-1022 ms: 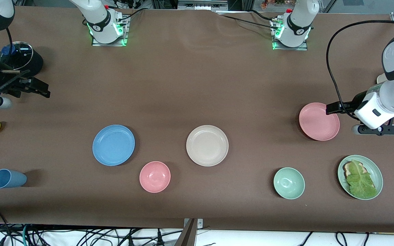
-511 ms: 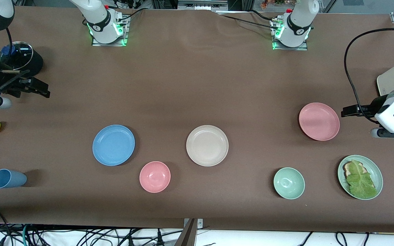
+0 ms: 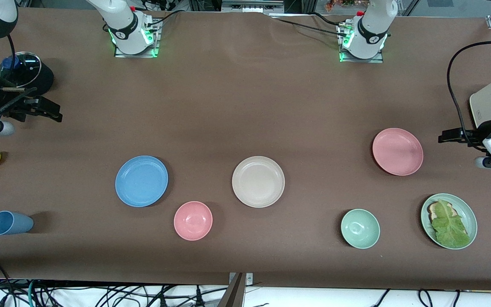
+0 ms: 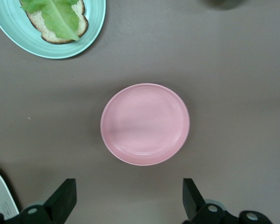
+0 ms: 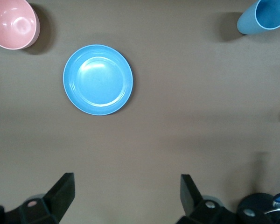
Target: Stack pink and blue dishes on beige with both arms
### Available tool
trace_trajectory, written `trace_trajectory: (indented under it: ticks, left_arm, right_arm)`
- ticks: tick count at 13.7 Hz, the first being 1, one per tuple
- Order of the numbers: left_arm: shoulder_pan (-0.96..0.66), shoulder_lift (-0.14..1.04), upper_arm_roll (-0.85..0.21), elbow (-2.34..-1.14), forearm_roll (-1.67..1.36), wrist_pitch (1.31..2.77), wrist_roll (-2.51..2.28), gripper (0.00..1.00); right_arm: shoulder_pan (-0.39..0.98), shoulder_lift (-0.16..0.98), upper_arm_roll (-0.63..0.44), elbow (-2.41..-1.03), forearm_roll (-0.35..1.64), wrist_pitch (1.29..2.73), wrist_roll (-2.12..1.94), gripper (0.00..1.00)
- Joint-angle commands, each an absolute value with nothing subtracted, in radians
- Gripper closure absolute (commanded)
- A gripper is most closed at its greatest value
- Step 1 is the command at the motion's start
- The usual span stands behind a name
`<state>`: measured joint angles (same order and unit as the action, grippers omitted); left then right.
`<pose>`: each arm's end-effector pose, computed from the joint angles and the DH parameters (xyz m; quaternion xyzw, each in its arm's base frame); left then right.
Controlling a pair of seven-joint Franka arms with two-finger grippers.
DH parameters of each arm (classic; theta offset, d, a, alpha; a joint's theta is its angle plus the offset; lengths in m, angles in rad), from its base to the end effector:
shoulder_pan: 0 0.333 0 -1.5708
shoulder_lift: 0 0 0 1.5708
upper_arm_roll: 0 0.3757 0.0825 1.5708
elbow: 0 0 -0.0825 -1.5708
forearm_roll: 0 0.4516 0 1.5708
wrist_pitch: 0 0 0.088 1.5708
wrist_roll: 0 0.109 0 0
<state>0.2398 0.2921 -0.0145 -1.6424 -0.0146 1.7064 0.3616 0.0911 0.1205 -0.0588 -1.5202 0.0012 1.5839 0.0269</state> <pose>0.6821 0.1559 0.4594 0.9913 -0.0658 -0.1063 0.0417 0.6645 0.0240 0.6331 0.9996 0.0028 -0.0282 0.0038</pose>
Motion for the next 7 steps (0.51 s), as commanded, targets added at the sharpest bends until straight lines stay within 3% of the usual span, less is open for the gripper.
trace_trajectory:
  ticks: [1,7]
  left_arm:
    - [0.296,0.272,-0.02,-1.742,-0.02,1.813,0.497,0.0]
    - [0.336,0.258,-0.015,-1.934,-0.052,2.024,0.57,0.0]
  right_arm:
    - [0.087,0.112,-0.058,-1.526,0.003,1.575,0.02,0.0]
    - [0.087,0.112,-0.058,-1.526,0.003,1.575,0.02,0.0]
